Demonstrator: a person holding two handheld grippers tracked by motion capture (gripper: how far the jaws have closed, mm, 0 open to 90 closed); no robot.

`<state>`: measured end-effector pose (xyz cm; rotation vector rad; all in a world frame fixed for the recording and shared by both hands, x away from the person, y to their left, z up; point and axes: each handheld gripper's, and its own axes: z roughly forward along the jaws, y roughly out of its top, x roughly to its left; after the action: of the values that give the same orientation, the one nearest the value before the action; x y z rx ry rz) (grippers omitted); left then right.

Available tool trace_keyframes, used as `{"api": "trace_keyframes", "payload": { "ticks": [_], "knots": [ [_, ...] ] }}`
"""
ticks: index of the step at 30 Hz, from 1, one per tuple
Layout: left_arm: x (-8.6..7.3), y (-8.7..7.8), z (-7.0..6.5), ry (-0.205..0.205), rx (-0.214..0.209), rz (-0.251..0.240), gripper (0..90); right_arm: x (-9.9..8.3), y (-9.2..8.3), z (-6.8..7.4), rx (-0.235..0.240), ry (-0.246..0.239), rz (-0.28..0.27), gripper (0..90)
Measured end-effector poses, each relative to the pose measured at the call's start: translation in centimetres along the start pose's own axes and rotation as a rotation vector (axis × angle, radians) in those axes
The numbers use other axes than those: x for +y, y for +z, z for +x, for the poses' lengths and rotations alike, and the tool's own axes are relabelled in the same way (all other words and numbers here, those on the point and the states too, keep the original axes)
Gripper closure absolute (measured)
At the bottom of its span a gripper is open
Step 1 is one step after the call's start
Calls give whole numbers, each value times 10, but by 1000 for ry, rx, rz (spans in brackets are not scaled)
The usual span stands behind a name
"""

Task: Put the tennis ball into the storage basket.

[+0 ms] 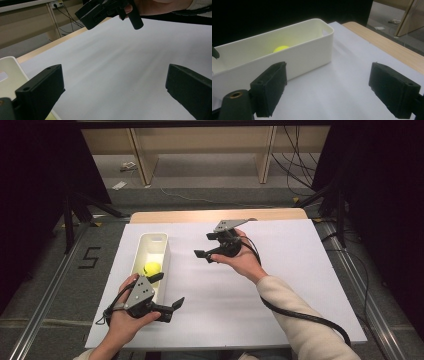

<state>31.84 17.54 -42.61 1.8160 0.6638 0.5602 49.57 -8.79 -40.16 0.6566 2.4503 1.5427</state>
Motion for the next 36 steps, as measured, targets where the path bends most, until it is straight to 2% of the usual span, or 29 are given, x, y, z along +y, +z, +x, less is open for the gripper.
{"api": "trace_keyframes", "payload": {
  "ticks": [11, 36],
  "knots": [
    [0, 0, 0, 6, 2, 1, 13, -10, -24, -7, -29, 23, -2, 155],
    [0, 0, 0, 7, 3, 4, 13, -31, -66, -18, -89, 53, -22, 156]
  ]
}}
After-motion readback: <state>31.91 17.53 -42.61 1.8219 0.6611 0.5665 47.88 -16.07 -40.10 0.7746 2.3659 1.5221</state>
